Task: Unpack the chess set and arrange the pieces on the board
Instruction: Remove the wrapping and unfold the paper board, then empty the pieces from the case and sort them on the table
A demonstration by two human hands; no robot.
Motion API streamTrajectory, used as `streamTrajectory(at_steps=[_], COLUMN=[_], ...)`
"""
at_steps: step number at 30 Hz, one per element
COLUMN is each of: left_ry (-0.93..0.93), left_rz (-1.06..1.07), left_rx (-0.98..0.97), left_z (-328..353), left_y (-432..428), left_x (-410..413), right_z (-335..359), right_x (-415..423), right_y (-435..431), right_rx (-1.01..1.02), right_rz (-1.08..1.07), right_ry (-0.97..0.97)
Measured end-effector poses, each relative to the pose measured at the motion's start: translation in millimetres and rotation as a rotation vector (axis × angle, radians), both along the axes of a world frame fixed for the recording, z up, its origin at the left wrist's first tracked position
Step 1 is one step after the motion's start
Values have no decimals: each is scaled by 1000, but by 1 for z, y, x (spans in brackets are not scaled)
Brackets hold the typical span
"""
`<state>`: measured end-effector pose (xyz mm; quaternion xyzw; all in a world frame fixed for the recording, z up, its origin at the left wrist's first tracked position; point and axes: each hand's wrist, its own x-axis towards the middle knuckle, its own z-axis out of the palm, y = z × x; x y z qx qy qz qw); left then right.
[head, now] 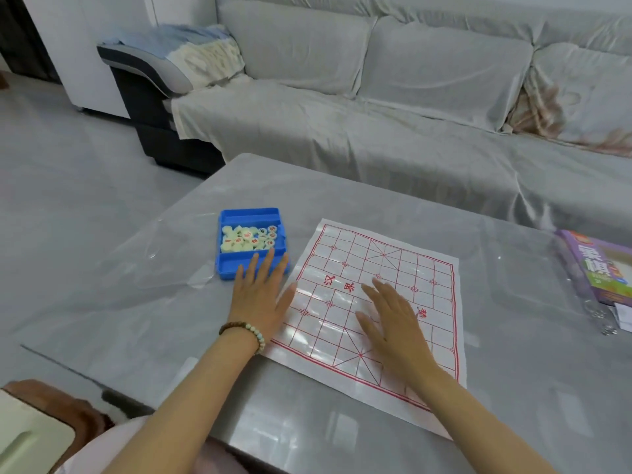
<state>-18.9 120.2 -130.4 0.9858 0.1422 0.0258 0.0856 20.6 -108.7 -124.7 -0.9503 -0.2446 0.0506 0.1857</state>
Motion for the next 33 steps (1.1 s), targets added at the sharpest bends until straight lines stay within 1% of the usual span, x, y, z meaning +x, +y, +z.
streamTrajectory(at_steps=[2,5,9,11,14,17,20,25,29,33], left_ry=[-39,-50,-41,-14,-31,-62,-96,-160,-162,-169], left_rz=[99,215,289,306,309,302,284,292,289,280], left_rx=[-35,-83,-124,-109,-94,-89,-97,-200,-216,-217], left_z=[-2,-7,-14,-18,-23,-28,-31,-27,-26,-26], left_y=[29,63,98,111,119,127,135,139,138,140], left_x=[-1,-2,-3,-5,-7,-4,0,2,2,1], right_z=[11,22,25,22,13,0,-13,-18,-18,-17], right_x=[11,28,53,66,82,90,94,97,97,101], right_y=[35,95,170,202,238,256,267,280,281,282], right_rx=[40,98,169,131,-7,-80,-96,-6,21,41], right_rz=[70,179,270,290,280,199,160,167,188,184], right_ry=[-7,-37,-87,-107,-160,-133,-191,-166,-186,-155])
